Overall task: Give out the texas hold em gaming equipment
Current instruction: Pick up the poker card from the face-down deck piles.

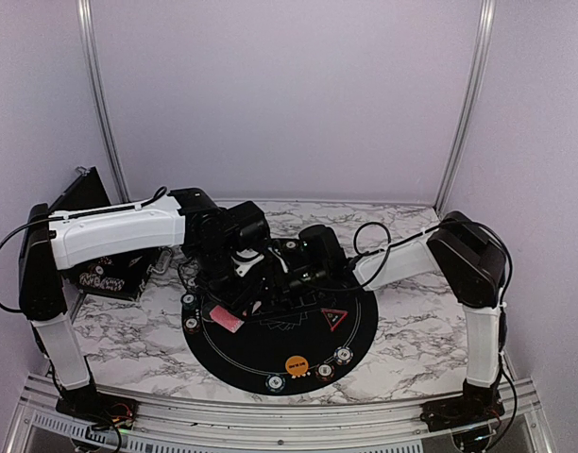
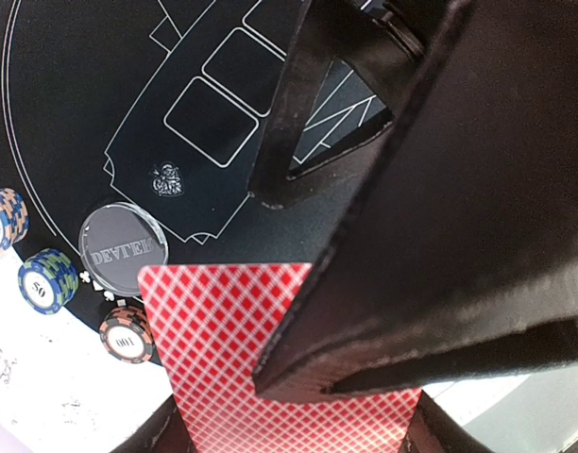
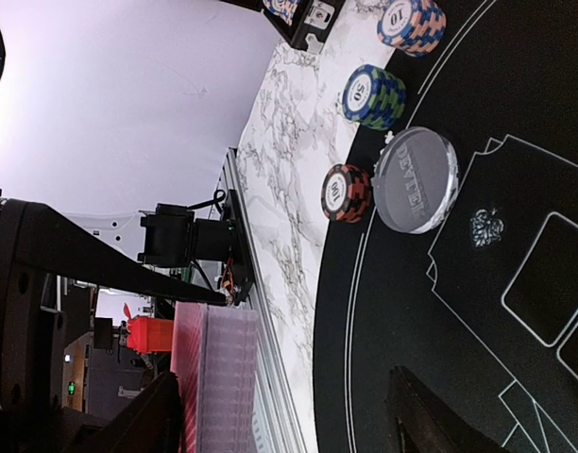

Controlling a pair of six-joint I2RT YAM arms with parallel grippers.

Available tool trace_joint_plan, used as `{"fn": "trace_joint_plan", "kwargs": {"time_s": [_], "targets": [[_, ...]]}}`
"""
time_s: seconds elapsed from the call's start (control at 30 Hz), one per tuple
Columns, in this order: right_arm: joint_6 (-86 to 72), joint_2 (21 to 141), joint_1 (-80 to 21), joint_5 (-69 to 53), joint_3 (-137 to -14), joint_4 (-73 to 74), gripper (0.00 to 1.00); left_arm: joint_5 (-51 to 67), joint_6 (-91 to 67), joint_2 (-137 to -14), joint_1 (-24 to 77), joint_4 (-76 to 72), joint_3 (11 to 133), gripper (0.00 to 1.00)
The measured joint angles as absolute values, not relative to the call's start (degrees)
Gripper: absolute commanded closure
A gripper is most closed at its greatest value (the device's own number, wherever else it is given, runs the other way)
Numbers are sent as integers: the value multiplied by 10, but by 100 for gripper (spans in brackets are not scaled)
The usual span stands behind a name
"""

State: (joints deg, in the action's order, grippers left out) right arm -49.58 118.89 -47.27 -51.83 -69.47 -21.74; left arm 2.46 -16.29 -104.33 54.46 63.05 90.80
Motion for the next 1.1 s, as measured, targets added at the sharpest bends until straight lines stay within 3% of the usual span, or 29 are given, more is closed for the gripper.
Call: {"fn": "trace_joint_plan", "kwargs": {"time_s": [1.1], "targets": [[-494, 1161, -453, -507, -675, -196, 30, 19, -163, -1043, 545, 631, 908, 47]]}}
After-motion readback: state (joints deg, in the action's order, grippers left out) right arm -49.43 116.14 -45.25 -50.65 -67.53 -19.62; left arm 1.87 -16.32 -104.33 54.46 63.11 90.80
